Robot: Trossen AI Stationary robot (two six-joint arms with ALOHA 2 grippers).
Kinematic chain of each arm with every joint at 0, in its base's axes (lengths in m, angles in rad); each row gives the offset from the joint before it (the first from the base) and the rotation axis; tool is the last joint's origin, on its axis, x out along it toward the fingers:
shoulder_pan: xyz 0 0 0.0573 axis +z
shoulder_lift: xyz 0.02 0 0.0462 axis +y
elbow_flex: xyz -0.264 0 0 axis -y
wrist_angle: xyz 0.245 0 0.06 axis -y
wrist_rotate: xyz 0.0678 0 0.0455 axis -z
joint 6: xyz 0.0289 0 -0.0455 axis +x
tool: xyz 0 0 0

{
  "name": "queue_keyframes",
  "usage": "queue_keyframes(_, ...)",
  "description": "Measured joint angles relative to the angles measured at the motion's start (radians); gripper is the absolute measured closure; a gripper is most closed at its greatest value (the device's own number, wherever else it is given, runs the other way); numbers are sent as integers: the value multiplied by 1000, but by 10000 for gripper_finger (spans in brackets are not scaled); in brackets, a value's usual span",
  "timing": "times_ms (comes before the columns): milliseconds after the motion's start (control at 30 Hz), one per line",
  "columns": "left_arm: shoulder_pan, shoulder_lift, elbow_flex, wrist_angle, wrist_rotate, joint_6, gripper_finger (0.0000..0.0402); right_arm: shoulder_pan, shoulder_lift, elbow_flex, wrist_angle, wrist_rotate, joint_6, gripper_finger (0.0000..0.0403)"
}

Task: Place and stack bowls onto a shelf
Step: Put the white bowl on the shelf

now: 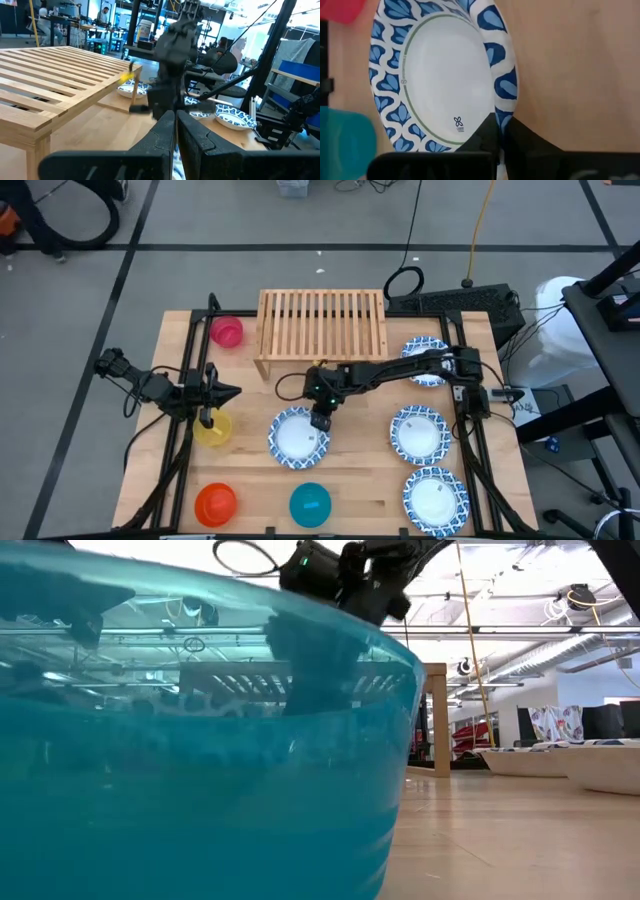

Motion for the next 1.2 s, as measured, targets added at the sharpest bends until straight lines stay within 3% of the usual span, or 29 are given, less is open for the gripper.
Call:
queue_keyframes(333,0,0,0,9,-8,1,378,-2,-245,0,-215,152,-10,403)
queue_keyframes(500,0,0,0,17,-21,3,378,-8,-384,0,-303,308,-33,403)
queue_keyframes(633,0,0,0,27,-22,-8,378,-36,-490,0,-325,361,-47,403)
queue_keyframes(900,0,0,0,46,-22,-79,378,-129,-644,0,-321,367,-138,403)
queue_keyframes(1200,0,0,0,72,-80,-105,378,-334,-695,30,-338,384,-271,403)
